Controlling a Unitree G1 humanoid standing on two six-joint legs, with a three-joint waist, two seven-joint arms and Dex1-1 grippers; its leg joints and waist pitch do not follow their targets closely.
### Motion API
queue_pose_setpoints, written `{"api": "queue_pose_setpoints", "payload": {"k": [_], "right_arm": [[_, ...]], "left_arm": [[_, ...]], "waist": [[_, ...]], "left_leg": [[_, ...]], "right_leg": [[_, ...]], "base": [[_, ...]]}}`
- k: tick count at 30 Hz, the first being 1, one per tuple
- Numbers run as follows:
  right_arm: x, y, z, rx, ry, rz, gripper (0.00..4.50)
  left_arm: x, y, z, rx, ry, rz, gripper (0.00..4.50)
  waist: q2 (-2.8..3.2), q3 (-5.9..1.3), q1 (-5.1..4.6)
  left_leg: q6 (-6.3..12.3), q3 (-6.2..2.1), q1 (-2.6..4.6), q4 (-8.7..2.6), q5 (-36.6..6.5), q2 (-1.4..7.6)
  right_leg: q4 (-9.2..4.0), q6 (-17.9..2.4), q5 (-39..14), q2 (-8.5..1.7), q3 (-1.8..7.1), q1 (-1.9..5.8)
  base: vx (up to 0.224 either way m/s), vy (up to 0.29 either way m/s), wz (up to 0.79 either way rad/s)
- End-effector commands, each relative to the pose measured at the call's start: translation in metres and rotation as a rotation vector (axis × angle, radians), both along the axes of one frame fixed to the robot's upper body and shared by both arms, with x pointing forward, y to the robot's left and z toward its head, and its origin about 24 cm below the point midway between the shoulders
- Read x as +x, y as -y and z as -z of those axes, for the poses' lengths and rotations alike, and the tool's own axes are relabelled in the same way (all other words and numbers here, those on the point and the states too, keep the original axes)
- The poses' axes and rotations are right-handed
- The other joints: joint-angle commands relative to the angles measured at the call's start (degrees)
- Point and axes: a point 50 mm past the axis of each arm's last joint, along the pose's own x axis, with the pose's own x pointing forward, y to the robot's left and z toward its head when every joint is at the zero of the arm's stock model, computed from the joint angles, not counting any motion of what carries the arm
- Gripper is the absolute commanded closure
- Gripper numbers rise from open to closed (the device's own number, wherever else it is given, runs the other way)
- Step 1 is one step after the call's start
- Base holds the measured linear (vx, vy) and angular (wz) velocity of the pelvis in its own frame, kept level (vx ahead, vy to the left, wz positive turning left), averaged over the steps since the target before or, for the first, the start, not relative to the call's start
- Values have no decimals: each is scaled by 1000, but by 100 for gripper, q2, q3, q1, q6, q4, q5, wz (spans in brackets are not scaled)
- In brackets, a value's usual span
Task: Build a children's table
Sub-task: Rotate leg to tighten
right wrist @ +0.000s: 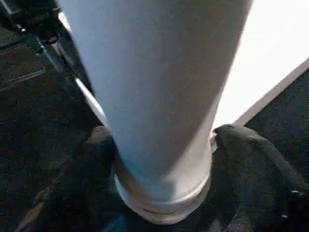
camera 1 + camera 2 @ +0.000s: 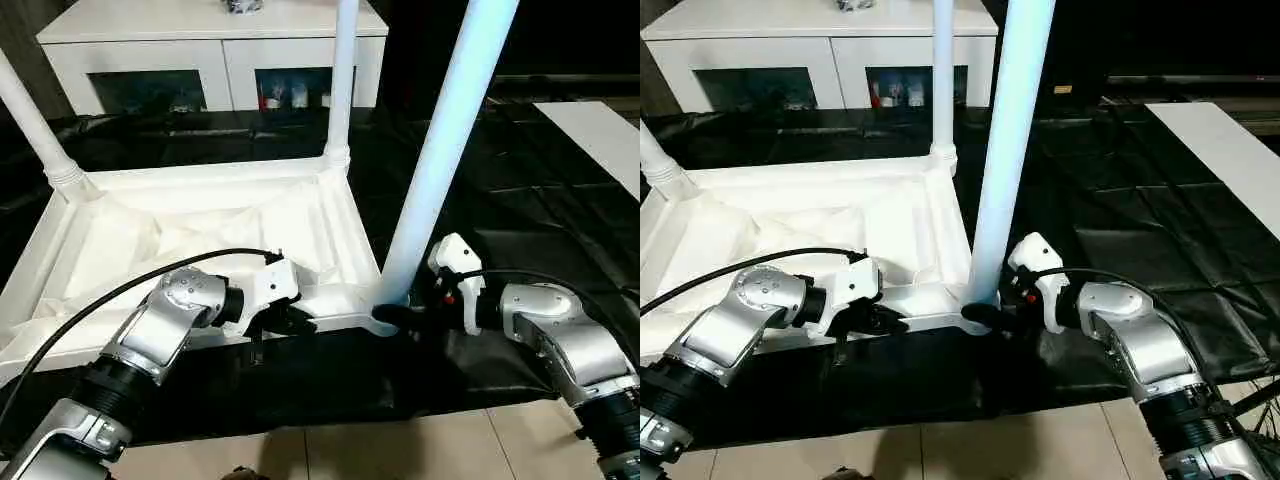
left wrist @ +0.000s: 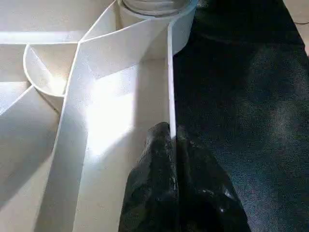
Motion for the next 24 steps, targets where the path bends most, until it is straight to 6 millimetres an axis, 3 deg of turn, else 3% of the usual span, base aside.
{"api": "queue_pose_setpoints", "payload": {"k": [1,6,10,14,15,16,17,19,20,21,22,24], "right_arm": [[-2,3,2,-22,-16,-4,118],[-2,3,4,-29,-24,-7,174],[-1,2,9,-40,-35,18,184],[14,4,22,-87,-6,218,189],[28,1,29,-77,3,413,189],[30,0,31,-75,2,445,189],[34,-2,34,-77,2,526,189],[42,-8,40,-75,-12,663,189],[42,-8,40,-75,-12,663,189],[51,-20,48,-78,-40,824,189],[53,-24,50,-83,-50,864,189],[58,-32,52,-59,-69,976,189]], "left_arm": [[0,5,-7,-1,24,31,450],[0,4,-7,2,16,34,450],[0,3,-5,7,11,24,450],[6,6,-2,22,42,-40,450],[14,13,0,13,73,-123,450],[16,14,0,11,76,-139,450],[20,19,1,-2,79,-177,450],[29,29,0,-19,94,-257,450],[29,29,0,-19,94,-257,450],[43,44,-1,-8,151,-389,450],[47,48,-1,-4,165,-429,450],[53,60,-2,-25,189,-483,450]], "waist": [[-46,-359,-1],[-56,-364,-1],[-53,-365,-2],[-52,-333,-41],[-47,-322,-81],[-48,-322,-159],[-63,-335,-176],[-39,-325,-192],[-46,-318,-213],[-52,-326,-214],[-34,-332,-220],[-47,-341,-195]], "left_leg": [[255,-80,120,-384,-987,155],[274,-77,126,-377,-967,155],[283,-78,121,-375,-923,155],[157,-81,128,-402,-1169,147],[50,-85,133,-416,-1348,144],[-174,-120,149,-444,-1624,118],[-219,-123,149,-442,-1647,121],[-256,-124,155,-453,-1711,128],[-268,-121,159,-458,-1757,122],[-290,-124,171,-452,-1812,125],[-317,-112,193,-440,-1813,104],[-301,-111,204,-433,-1809,99]], "right_leg": [[-407,-1374,-449,-238,200,250],[-401,-1404,-388,-235,198,252],[-394,-1417,-369,-235,197,252],[-441,-1360,-781,-238,195,228],[-466,-1311,-1074,-244,196,211],[-507,-1171,-1639,-243,175,201],[-505,-1133,-1687,-245,176,206],[-534,-1064,-1705,-244,187,182],[-543,-1062,-1726,-236,189,165],[-550,-1054,-1761,-234,189,167],[-560,-1067,-1722,-233,206,126],[-582,-1042,-1742,-237,204,138]], "base": [[0,0,0],[0,0,0],[0,0,0],[0,0,0],[0,0,0],[0,0,0],[0,0,0],[-26,4,-3],[0,0,0],[0,0,0],[0,0,0],[0,0,0]]}}
